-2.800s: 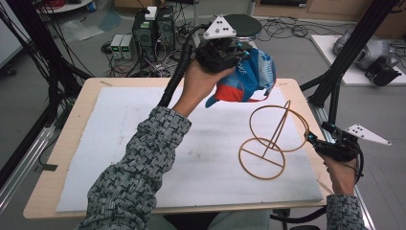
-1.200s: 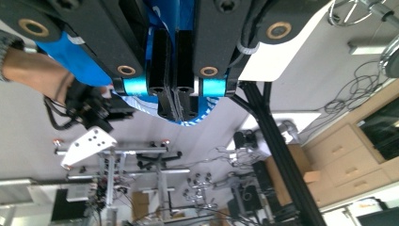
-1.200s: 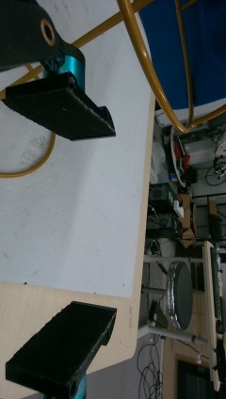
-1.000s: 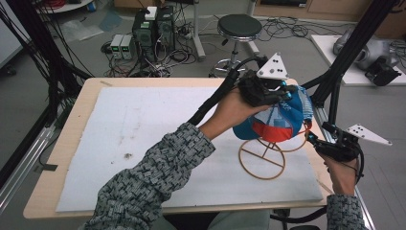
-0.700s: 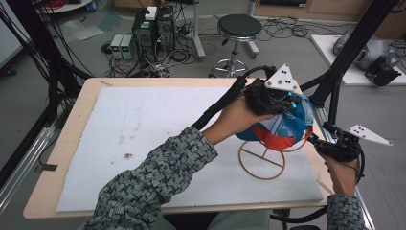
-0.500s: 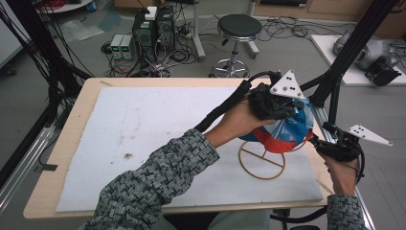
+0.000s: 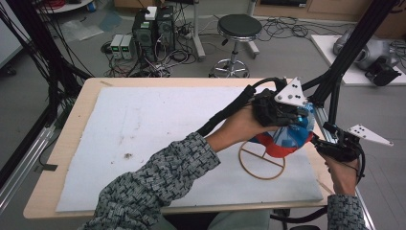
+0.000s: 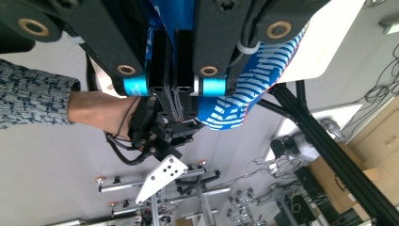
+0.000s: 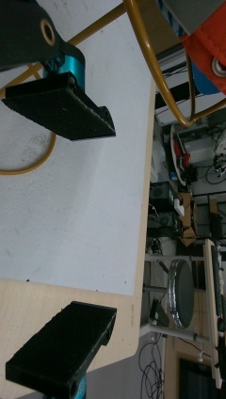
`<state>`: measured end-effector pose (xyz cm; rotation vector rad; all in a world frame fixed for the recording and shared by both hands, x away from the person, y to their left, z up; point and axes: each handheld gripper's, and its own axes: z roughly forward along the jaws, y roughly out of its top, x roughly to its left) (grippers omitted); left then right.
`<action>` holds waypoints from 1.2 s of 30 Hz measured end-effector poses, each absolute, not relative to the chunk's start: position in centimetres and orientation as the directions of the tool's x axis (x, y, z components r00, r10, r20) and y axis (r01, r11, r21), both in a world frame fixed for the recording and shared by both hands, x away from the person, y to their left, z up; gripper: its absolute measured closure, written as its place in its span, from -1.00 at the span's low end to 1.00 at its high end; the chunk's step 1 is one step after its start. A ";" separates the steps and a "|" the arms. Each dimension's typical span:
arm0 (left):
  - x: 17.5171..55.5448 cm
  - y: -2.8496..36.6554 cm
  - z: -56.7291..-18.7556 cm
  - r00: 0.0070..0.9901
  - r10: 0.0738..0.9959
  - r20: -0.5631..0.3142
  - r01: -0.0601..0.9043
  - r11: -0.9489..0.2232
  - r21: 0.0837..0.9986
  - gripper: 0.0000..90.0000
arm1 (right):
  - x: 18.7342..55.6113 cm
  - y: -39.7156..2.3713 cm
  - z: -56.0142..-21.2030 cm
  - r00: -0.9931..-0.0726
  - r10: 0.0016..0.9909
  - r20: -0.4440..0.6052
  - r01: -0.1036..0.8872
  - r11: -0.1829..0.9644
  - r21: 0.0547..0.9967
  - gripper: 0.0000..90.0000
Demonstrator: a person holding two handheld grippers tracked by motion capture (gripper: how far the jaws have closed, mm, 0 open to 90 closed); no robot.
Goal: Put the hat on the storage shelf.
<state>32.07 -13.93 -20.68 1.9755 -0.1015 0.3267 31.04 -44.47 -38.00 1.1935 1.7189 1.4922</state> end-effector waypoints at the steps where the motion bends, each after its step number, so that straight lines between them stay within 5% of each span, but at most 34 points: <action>1: 32.0 -14.0 -20.8 0.957 0.076 0.279 -0.223 -0.419 0.880 0.96 | 31.0 -44.5 -38.0 -0.444 0.886 0.135 0.258 -0.018 0.966 -0.75; 36: 30.7 -15.4 -21.2 0.956 0.015 0.294 -0.258 -0.440 0.860 0.96 | 31.0 -44.6 -38.0 -0.442 0.886 0.142 0.262 -0.024 0.965 -0.75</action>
